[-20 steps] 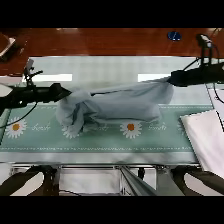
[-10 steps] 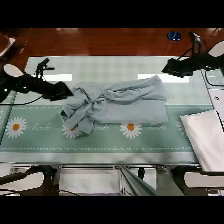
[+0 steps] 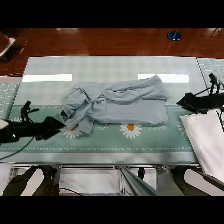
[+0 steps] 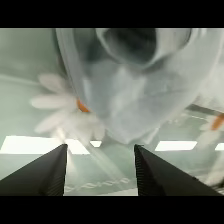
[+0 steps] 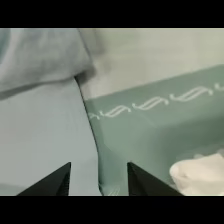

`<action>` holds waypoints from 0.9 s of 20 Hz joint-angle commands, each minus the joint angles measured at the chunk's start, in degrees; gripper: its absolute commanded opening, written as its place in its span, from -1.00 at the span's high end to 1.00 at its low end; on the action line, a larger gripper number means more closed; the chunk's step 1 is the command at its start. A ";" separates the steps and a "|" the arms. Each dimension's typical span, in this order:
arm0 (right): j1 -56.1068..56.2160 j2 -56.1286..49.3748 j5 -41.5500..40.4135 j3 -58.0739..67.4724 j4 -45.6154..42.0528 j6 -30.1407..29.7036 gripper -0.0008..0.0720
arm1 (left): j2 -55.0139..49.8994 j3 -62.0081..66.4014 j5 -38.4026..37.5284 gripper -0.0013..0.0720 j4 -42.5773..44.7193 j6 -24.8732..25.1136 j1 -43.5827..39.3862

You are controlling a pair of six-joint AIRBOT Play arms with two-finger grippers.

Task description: Fold the shirts.

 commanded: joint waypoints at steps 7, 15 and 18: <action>-1.27 3.74 -4.13 -10.01 3.52 -1.55 -0.13 | 3.69 -13.94 29.66 -0.42 -23.87 7.61 -13.94; 3.78 -1.14 -4.15 -10.01 3.37 0.09 -0.13 | 1.29 -11.85 35.85 0.92 -26.14 8.09 -21.70; 5.38 -6.49 -4.20 -9.99 8.24 -1.11 -0.13 | 1.27 -11.85 34.67 0.92 -26.14 8.07 -21.70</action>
